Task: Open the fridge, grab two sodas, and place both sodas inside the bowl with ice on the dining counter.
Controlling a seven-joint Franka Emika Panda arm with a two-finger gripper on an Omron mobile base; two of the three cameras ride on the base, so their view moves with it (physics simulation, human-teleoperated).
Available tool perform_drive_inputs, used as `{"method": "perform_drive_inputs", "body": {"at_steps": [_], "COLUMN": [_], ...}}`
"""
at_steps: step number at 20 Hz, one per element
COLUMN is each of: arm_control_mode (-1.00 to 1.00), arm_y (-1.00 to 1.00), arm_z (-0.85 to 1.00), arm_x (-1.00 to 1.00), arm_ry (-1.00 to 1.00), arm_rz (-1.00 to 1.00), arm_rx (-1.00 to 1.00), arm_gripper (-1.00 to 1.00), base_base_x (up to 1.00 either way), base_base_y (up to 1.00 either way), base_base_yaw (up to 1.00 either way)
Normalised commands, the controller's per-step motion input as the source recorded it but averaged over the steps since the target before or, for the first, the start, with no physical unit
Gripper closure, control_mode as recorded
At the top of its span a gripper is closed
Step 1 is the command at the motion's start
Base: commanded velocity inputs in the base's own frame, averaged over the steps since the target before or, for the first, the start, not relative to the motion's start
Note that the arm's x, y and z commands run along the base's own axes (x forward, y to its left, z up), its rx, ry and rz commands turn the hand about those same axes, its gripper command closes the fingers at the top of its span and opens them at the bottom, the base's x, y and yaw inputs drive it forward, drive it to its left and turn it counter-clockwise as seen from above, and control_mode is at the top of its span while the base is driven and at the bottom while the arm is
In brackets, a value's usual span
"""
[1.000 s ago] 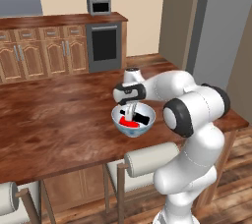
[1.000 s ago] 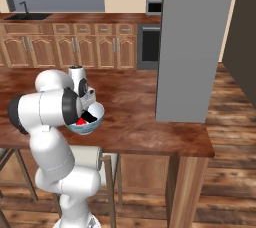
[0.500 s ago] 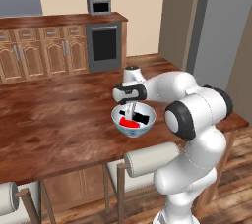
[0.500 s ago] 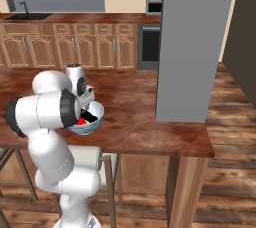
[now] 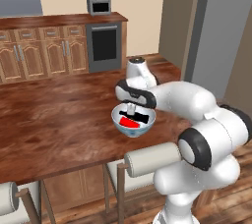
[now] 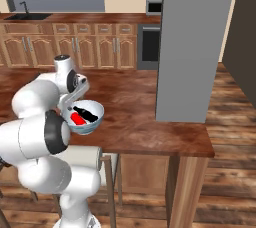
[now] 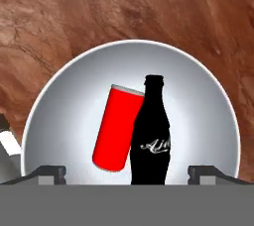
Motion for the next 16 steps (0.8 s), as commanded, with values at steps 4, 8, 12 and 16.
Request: {"method": "perform_drive_inputs", "body": {"at_steps": [4,8,12,16], "arm_control_mode": [-1.00,-1.00,-1.00,-1.00], "arm_y": [0.00,0.00,0.00,0.00], "arm_z": [0.70,0.67,0.63,0.56], "arm_x": [-0.56,-0.60,-0.64,-0.68], "arm_ry": [-0.15,-0.15,-0.16,-0.14], "arm_rz": [0.00,0.00,0.00,0.00], "arm_rx": [0.03,0.04,0.05,0.07], "arm_gripper": [-1.00,-1.00,-1.00,-1.00], "base_base_x": [0.00,0.00,0.00,0.00], "base_base_y": [0.00,0.00,0.00,0.00], "base_base_yaw": [0.00,0.00,0.00,0.00]}}
